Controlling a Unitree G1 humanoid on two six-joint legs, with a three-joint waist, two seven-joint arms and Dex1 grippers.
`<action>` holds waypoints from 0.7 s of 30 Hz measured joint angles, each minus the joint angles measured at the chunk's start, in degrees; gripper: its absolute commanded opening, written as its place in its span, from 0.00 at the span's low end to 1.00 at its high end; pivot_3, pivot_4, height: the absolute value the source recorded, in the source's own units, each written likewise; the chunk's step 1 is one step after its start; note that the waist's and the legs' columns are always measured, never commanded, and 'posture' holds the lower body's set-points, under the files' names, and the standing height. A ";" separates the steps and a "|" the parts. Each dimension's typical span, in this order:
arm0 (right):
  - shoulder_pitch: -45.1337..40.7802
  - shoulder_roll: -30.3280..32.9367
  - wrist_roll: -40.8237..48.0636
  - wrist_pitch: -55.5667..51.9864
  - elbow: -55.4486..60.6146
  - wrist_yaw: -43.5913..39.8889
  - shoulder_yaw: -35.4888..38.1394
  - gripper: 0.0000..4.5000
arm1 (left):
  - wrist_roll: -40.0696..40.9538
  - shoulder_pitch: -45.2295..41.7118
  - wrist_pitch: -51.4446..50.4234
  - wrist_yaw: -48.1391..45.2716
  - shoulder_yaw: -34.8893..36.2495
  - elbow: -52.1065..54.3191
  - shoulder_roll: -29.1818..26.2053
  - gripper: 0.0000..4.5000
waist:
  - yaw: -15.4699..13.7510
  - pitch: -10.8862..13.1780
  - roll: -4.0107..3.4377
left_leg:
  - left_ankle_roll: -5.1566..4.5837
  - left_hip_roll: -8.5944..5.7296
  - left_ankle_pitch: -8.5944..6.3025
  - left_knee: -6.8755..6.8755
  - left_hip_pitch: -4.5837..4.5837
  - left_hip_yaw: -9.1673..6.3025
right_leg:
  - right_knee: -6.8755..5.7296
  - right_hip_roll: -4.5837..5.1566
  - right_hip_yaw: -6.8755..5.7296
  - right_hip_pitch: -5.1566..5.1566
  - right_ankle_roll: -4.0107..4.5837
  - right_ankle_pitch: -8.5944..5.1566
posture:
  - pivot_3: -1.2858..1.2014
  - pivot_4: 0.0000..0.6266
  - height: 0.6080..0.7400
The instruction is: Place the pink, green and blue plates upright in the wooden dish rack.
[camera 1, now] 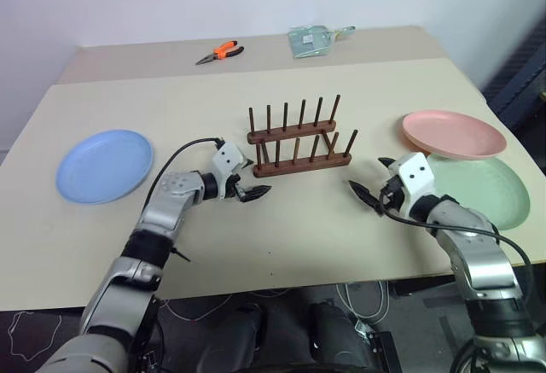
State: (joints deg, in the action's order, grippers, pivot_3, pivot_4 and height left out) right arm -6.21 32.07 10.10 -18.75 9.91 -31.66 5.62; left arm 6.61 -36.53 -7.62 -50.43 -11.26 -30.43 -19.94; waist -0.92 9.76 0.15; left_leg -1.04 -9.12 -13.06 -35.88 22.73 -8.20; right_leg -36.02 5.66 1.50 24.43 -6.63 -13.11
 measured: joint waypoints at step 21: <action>6.16 4.20 -0.77 -0.36 1.77 0.00 3.75 1.00 | 0.84 11.00 3.52 -16.39 -3.13 16.41 -7.29 0.50 | 0.15 -0.01 -0.01 | -0.04 0.02 -0.05 -0.06 -0.02 0.01 | 0.00 -0.02 0.02 -0.05 -0.01 -0.03 | 0.52 0.24 1.00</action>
State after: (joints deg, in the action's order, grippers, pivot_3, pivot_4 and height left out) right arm -0.05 36.27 9.32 -19.11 11.68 -31.67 9.38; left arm 7.45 -25.53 -4.10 -66.83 -14.39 -14.03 -27.23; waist -0.77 9.75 0.14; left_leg -1.07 -9.10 -13.10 -35.94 22.70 -8.19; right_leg -36.03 5.64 1.52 24.38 -6.64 -13.14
